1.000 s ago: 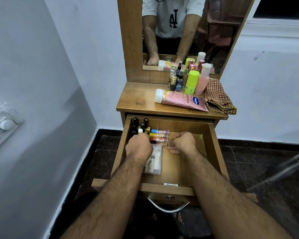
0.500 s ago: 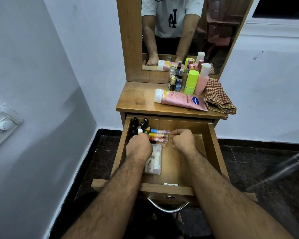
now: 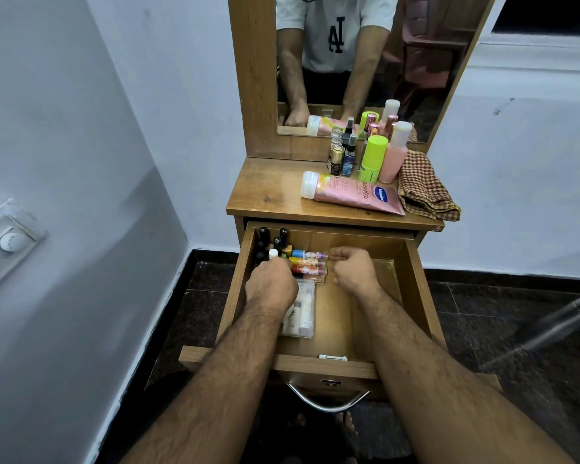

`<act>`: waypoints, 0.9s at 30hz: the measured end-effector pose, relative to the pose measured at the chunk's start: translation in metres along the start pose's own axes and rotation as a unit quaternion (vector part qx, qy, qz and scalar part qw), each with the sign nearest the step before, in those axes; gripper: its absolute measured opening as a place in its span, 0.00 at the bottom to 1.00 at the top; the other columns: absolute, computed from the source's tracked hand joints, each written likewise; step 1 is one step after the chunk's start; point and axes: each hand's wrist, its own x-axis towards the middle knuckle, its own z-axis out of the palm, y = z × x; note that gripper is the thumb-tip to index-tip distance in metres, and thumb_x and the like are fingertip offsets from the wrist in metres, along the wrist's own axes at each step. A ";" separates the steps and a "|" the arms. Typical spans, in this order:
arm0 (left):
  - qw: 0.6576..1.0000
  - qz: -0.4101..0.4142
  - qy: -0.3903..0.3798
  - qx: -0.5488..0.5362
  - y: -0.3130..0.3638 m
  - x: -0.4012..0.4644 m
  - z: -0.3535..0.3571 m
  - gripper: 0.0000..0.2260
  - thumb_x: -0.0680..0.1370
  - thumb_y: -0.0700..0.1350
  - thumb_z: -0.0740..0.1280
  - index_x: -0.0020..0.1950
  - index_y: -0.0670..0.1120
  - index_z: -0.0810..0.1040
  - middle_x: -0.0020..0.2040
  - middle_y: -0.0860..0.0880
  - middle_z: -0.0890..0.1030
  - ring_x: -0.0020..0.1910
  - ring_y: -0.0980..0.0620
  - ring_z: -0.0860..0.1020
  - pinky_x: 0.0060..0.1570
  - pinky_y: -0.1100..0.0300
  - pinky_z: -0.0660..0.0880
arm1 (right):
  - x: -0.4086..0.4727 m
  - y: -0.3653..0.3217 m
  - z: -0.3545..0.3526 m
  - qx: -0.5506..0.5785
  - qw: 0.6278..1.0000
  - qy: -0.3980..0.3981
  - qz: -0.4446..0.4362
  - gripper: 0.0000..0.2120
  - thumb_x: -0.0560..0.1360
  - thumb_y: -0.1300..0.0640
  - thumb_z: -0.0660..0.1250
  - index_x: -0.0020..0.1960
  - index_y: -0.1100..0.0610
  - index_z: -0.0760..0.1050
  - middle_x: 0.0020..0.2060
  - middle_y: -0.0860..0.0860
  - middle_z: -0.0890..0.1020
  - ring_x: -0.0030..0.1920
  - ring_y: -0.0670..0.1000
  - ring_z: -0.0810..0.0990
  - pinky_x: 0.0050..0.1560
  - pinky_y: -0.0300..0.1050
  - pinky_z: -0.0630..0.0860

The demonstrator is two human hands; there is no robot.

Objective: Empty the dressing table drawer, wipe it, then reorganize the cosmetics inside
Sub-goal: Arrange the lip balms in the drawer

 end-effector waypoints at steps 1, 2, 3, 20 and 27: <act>1.000 0.001 0.002 0.000 0.000 0.000 0.000 0.12 0.79 0.43 0.65 0.63 0.51 0.78 0.52 0.49 0.81 0.48 0.50 0.78 0.45 0.54 0.77 | 0.000 0.000 0.000 0.002 1.000 -0.005 0.000 0.16 0.75 0.67 0.66 0.61 0.59 0.79 0.52 0.50 0.83 0.53 0.53 0.82 0.49 0.48 0.80; 1.000 0.002 0.003 0.001 0.000 0.000 0.000 0.13 0.79 0.43 0.64 0.63 0.51 0.78 0.52 0.49 0.81 0.49 0.50 0.78 0.45 0.54 0.77 | 0.000 0.000 0.001 0.004 1.000 -0.008 0.000 0.16 0.75 0.67 0.66 0.61 0.58 0.79 0.52 0.50 0.83 0.53 0.53 0.82 0.45 0.46 0.78; 1.000 0.003 0.004 0.002 0.000 0.000 0.000 0.13 0.79 0.43 0.64 0.63 0.51 0.78 0.52 0.49 0.81 0.49 0.50 0.77 0.45 0.54 0.76 | 0.000 -0.001 0.001 0.004 1.000 -0.009 0.000 0.16 0.75 0.67 0.65 0.61 0.58 0.79 0.51 0.50 0.83 0.52 0.53 0.82 0.42 0.43 0.77; 1.000 0.003 0.006 0.004 0.000 -0.002 0.000 0.12 0.80 0.43 0.65 0.63 0.51 0.78 0.52 0.49 0.81 0.48 0.51 0.77 0.41 0.56 0.74 | -0.003 0.001 -0.004 -0.004 0.999 0.032 0.020 0.11 0.75 0.66 0.68 0.41 0.50 0.76 0.47 0.52 0.83 0.46 0.50 0.84 0.44 0.47 0.84; 1.000 0.000 0.011 0.002 0.000 -0.002 -0.001 0.13 0.80 0.43 0.66 0.63 0.50 0.78 0.54 0.48 0.81 0.47 0.51 0.75 0.42 0.56 0.72 | -0.009 -0.004 -0.005 0.012 0.999 0.034 0.025 0.10 0.75 0.66 0.68 0.41 0.52 0.77 0.44 0.52 0.83 0.45 0.50 0.84 0.42 0.45 0.84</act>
